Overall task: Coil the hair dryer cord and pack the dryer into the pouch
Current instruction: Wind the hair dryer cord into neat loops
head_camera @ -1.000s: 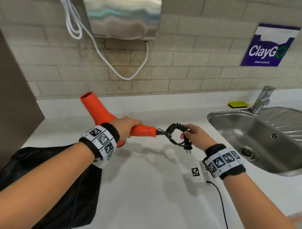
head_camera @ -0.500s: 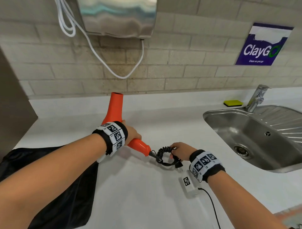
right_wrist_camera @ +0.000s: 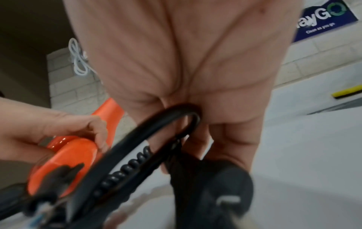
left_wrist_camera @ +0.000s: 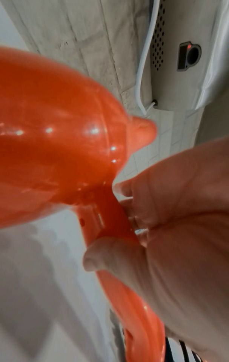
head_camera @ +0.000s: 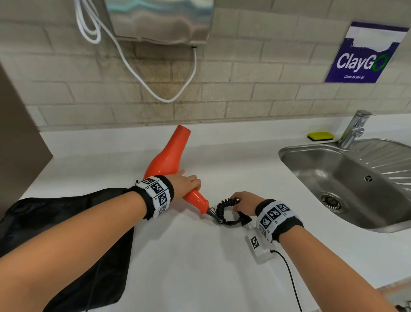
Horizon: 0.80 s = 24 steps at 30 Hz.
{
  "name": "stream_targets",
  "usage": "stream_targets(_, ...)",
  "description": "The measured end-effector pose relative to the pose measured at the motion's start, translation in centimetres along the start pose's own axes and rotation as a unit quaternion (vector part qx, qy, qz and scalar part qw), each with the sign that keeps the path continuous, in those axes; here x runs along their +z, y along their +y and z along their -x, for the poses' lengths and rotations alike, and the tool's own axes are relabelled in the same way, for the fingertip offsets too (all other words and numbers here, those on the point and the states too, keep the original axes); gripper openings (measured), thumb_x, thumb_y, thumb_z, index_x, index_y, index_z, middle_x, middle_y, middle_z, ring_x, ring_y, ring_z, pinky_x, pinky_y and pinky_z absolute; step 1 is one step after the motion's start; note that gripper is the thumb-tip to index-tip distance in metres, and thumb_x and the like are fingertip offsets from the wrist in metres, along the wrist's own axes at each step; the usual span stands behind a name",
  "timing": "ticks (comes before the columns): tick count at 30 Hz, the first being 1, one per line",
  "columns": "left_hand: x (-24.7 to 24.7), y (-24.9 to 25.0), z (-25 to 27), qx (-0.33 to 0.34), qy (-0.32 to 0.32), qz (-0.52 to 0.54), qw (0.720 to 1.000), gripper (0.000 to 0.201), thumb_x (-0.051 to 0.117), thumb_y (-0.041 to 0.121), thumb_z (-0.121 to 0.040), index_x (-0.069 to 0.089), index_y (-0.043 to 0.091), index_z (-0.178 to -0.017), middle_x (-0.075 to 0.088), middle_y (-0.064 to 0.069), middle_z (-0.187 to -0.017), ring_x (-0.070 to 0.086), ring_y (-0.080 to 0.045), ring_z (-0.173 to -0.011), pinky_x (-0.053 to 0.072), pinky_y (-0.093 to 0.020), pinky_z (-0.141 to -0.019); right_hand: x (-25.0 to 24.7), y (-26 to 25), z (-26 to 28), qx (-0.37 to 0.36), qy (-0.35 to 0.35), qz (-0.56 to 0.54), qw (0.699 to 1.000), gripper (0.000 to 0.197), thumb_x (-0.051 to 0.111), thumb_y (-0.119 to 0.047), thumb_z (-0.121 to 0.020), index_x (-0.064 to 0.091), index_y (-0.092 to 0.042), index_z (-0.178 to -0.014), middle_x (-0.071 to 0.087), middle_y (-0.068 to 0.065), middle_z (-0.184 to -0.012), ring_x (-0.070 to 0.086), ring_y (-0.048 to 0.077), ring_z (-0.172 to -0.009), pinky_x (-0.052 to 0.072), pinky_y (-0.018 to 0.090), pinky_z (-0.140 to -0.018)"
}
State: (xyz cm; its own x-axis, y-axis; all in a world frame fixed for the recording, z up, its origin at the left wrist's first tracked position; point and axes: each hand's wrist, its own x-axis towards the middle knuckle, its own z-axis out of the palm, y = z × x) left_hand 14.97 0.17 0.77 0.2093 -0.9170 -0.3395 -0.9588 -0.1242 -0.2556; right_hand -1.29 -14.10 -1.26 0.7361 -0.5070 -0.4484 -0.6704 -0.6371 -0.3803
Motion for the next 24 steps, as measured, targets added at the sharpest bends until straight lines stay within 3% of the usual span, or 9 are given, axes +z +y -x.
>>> stream_targets(2, 0.5, -0.1, -0.1, 0.004, 0.0, 0.021, 1.0, 0.045, 0.056, 0.005, -0.083, 0.039, 0.02, -0.122, 0.05, 0.0, -0.124, 0.054, -0.027, -0.107, 0.03, -0.037, -0.103, 0.0, -0.2, 0.1, -0.015, -0.001, 0.017, 1.0, 0.039, 0.041, -0.005, -0.091, 0.048, -0.012, -0.129, 0.05, 0.012, -0.134, 0.05, 0.027, -0.119, 0.042, 0.028, -0.093)
stream_targets(7, 0.8, 0.1, -0.2, 0.013, -0.038, 0.076, 0.996, 0.04, 0.052, 0.014, -0.088, 0.043, 0.023, -0.125, 0.054, -0.002, -0.124, 0.054, -0.027, -0.111, 0.04, -0.044, -0.098, 0.5, -1.3, 0.0, -0.032, -0.007, 0.04, 0.999, 0.039, 0.042, -0.003, -0.09, 0.052, -0.013, -0.126, 0.05, 0.011, -0.134, 0.05, 0.026, -0.12, 0.042, 0.027, -0.094)
stream_targets(13, 1.2, -0.3, -0.6, 0.006, -0.045, 0.11, 0.993, 0.056, 0.056, 0.015, -0.085, 0.036, 0.029, -0.136, 0.045, 0.003, -0.138, 0.045, -0.023, -0.125, 0.034, -0.043, -0.107, 1.2, -1.3, -0.3, -0.013, 0.013, 0.019, 1.0, 0.027, 0.047, -0.008, -0.09, 0.052, -0.009, -0.116, 0.055, 0.011, -0.125, 0.054, 0.026, -0.109, 0.043, 0.027, -0.084)
stream_targets(16, 1.4, -0.6, -1.0, 0.006, -0.056, 0.11, 0.992, 0.063, 0.058, 0.007, -0.082, 0.036, 0.032, -0.135, 0.04, 0.004, -0.137, 0.048, -0.026, -0.12, 0.037, -0.041, -0.104, 1.1, -1.0, -0.2, -0.007, 0.013, 0.008, 1.0, 0.024, 0.05, -0.012, -0.09, 0.055, -0.01, -0.113, 0.057, 0.01, -0.118, 0.051, 0.02, -0.093, 0.042, 0.026, -0.077)
stream_targets(20, 1.0, -0.4, -1.0, 0.014, -0.051, 0.091, 0.994, 0.064, 0.057, 0.003, -0.08, 0.039, 0.033, -0.134, 0.038, 0.002, -0.132, 0.053, -0.03, -0.109, 0.041, -0.038, -0.095, 0.6, -0.7, 0.3, -0.008, 0.023, 0.028, 0.999, 0.026, 0.057, -0.015, -0.087, 0.06, -0.009, -0.112, 0.055, 0.005, -0.107, 0.052, 0.02, -0.1, 0.041, 0.024, -0.085)
stream_targets(24, 1.1, -0.4, -1.2, 0.022, -0.039, 0.097, 0.994, 0.062, 0.056, 0.001, -0.082, 0.039, 0.029, -0.135, 0.041, 0.001, -0.135, 0.05, -0.028, -0.117, 0.038, -0.038, -0.1, 0.4, -0.6, 0.4, -0.014, 0.03, 0.02, 0.999, 0.024, 0.061, -0.011, -0.084, 0.064, -0.005, -0.108, 0.062, 0.009, -0.107, 0.053, 0.017, -0.092, 0.041, 0.022, -0.08)
